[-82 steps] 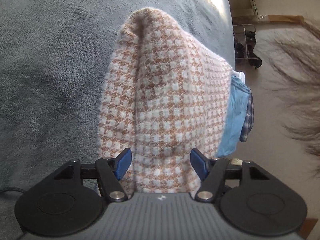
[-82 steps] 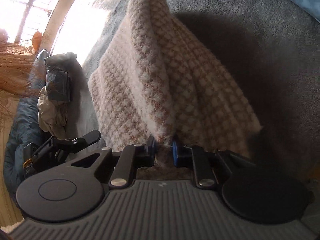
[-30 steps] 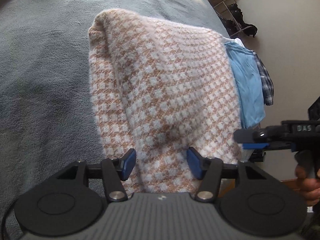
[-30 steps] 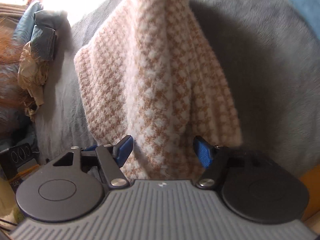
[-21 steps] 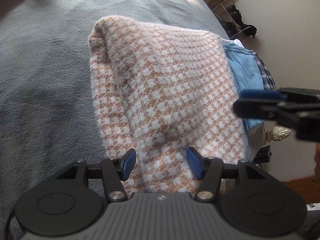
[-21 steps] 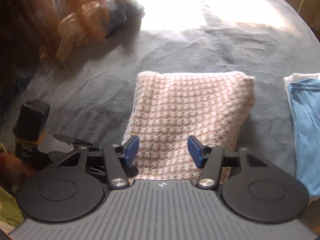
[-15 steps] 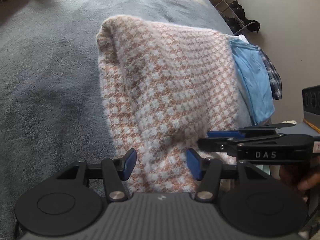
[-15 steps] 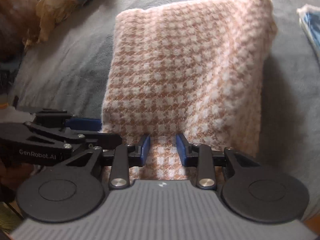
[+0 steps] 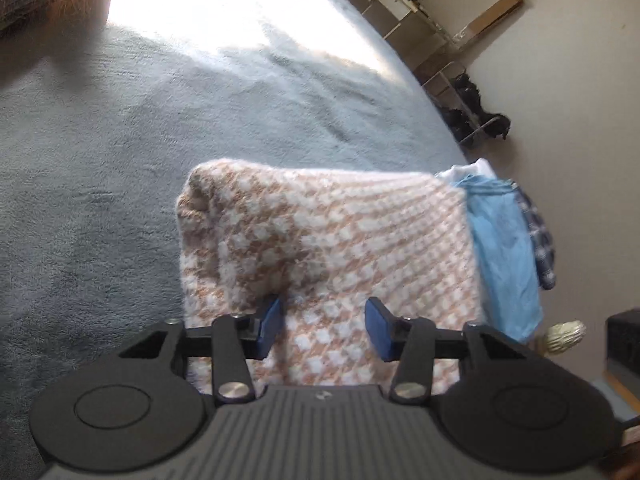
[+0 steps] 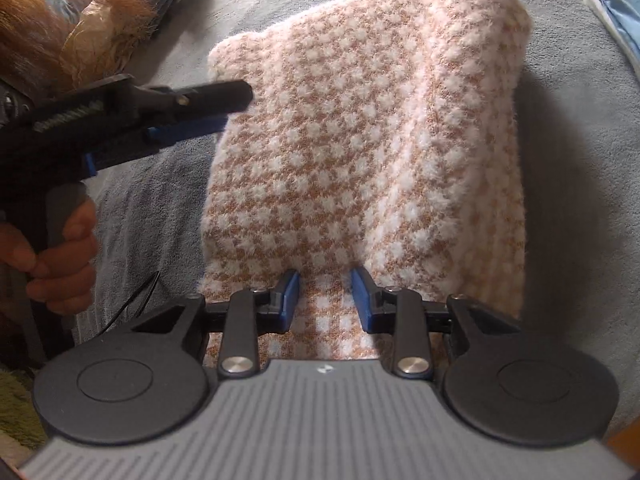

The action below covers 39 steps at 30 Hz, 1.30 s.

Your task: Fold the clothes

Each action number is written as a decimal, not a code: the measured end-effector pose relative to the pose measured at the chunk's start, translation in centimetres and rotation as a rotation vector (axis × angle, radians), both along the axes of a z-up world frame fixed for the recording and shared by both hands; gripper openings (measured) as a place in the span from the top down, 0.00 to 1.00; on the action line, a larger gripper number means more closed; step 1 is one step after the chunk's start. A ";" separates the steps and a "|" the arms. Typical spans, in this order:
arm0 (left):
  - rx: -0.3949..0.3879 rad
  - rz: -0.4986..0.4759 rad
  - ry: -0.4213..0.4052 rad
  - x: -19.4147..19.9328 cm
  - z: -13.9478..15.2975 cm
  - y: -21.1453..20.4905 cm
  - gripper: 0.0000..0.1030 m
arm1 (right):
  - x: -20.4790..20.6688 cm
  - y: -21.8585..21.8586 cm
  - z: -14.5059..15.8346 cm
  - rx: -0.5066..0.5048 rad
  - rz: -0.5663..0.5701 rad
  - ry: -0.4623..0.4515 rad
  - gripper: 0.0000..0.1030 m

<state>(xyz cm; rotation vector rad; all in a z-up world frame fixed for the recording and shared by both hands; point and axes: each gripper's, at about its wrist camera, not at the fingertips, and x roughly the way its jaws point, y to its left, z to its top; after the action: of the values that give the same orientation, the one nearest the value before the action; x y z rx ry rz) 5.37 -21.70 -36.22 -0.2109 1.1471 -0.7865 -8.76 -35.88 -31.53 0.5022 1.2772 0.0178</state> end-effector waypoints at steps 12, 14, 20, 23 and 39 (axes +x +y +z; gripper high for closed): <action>-0.005 0.003 -0.212 2.5 4.6 -2.2 0.51 | -0.7 -0.2 -0.1 0.005 -0.010 -0.009 0.73; 0.090 0.049 -0.232 3.8 2.8 -2.8 0.53 | -1.0 -0.1 0.0 0.004 -0.018 -0.018 0.73; 0.235 -0.055 -0.339 3.8 1.5 -4.7 0.53 | -1.5 0.2 0.1 -0.002 -0.036 -0.046 0.73; 0.190 0.002 -0.271 4.3 3.5 -3.9 0.51 | -1.7 0.0 0.4 -0.001 -0.047 -0.059 0.73; 0.191 -0.083 -0.232 -1.6 4.4 -6.2 0.48 | -4.2 -6.5 7.1 0.034 -0.312 -0.306 0.71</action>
<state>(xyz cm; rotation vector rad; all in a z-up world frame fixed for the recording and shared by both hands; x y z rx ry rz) 3.79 -27.94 -31.81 0.0868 1.0081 -0.7479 -12.96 -42.34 -24.48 0.6954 0.8913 -0.1404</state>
